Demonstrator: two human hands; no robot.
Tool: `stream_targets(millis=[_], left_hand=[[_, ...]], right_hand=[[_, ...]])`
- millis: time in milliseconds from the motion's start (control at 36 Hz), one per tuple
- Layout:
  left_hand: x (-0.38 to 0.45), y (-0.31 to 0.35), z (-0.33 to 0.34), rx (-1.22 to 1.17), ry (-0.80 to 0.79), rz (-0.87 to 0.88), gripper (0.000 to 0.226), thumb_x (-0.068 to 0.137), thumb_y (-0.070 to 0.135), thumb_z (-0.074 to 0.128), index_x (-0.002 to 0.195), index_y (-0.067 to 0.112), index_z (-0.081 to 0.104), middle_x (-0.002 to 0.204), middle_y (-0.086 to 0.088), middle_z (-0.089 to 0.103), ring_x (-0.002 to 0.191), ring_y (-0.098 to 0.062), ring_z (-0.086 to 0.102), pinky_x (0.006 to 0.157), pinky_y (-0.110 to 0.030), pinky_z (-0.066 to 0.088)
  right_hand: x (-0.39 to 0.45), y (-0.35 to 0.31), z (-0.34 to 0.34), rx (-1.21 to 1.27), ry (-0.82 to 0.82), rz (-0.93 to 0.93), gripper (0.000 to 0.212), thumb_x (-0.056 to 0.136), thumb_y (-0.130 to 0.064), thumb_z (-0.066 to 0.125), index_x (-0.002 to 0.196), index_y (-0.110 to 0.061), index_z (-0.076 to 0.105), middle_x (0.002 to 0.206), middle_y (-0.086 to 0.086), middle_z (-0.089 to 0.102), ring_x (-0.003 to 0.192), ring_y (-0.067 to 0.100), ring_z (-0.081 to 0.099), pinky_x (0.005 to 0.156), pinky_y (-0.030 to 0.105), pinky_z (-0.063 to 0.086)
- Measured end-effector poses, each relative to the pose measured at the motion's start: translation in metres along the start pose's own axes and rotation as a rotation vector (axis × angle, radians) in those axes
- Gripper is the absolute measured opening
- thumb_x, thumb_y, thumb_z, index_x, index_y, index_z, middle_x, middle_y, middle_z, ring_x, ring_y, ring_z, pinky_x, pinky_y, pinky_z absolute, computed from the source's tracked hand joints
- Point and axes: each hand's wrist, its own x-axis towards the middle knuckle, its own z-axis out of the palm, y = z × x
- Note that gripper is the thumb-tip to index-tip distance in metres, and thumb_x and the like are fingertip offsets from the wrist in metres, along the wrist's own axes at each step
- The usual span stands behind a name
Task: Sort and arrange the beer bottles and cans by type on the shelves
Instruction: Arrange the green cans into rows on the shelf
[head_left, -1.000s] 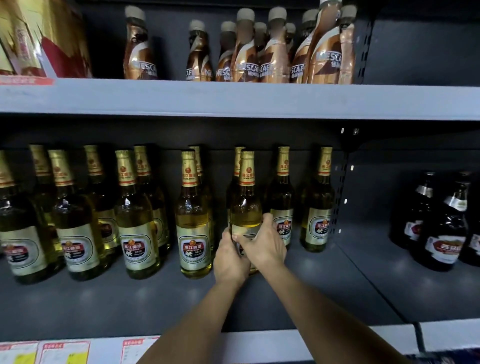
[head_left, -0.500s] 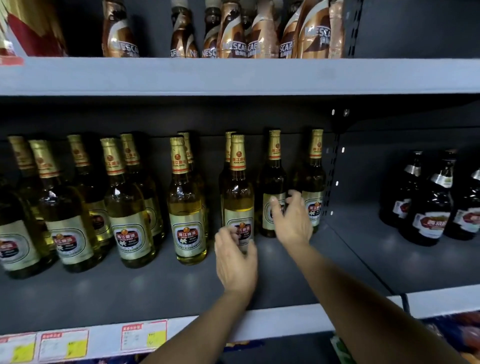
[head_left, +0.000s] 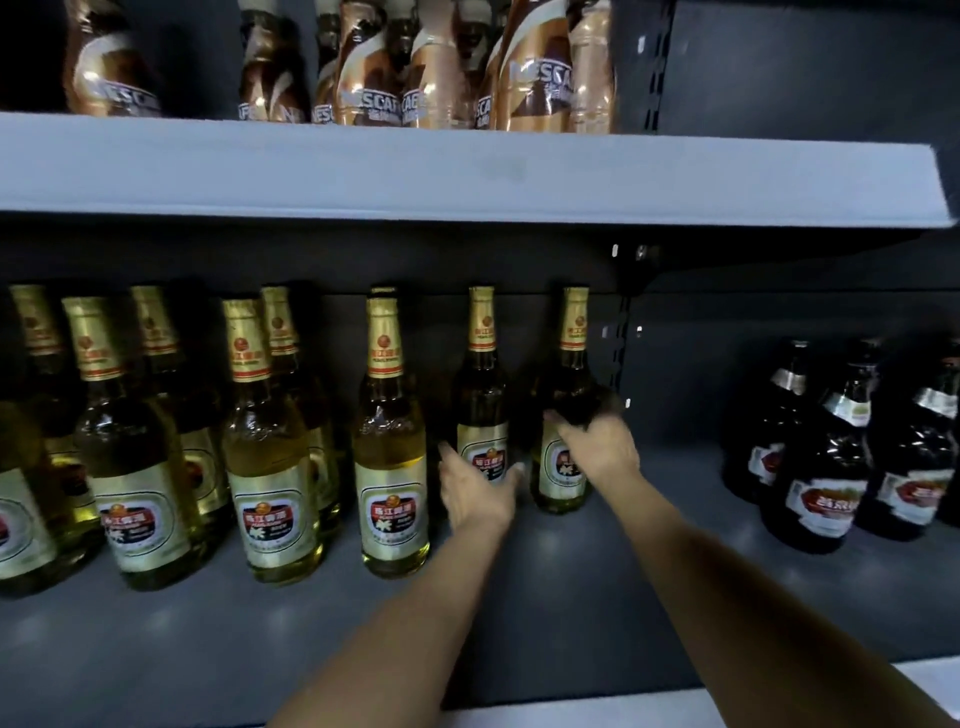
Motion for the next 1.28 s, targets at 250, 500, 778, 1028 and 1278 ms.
stream_targets(millis=[250,500,778,1028,1278], left_hand=[[0.024,-0.008,0.001,0.225,0.081,0.023,0.068,0.073,0.032,0.082,0.124,0.011,0.042,0.125,-0.012,0.055,0.114,-0.034,0.056,0.091,-0.041,0.047],[0.024,-0.006,0.016,0.196,0.023,0.074,0.053,0.072,0.032,0.083,0.111,0.016,0.049,0.113,-0.006,0.065,0.107,-0.029,0.061,0.091,-0.039,0.049],[0.025,-0.007,0.015,0.225,0.008,0.117,0.06,0.073,0.034,0.082,0.119,0.015,0.047,0.118,-0.009,0.062,0.11,-0.03,0.06,0.09,-0.04,0.049],[0.023,-0.009,0.014,0.179,-0.04,0.12,0.064,0.075,0.027,0.081,0.125,0.013,0.044,0.122,-0.011,0.059,0.113,-0.03,0.057,0.091,-0.041,0.047],[-0.02,-0.03,0.001,0.09,-0.032,0.109,0.064,0.075,0.007,0.067,0.133,0.012,0.039,0.131,-0.012,0.044,0.125,-0.03,0.042,0.104,-0.038,0.038]], right_hand=[[0.017,0.021,0.014,0.172,-0.137,0.011,0.082,0.064,-0.047,0.083,0.131,-0.018,0.046,0.117,0.005,0.065,0.11,0.027,0.06,0.094,0.042,0.05],[0.015,0.019,0.006,0.073,-0.109,0.009,0.074,0.07,-0.053,0.079,0.128,-0.019,0.047,0.114,0.003,0.066,0.106,0.028,0.062,0.087,0.041,0.053],[-0.008,0.016,-0.007,-0.048,-0.04,-0.012,0.08,0.066,-0.057,0.079,0.128,-0.018,0.046,0.123,0.005,0.062,0.114,0.029,0.059,0.089,0.038,0.05],[-0.029,0.012,-0.008,-0.087,-0.055,-0.07,0.084,0.07,-0.055,0.077,0.133,-0.015,0.038,0.136,0.005,0.053,0.124,0.028,0.052,0.098,0.039,0.045],[-0.045,0.003,-0.006,-0.106,-0.084,-0.062,0.099,0.069,-0.06,0.076,0.141,-0.011,0.03,0.141,0.006,0.05,0.128,0.029,0.049,0.101,0.042,0.043]])
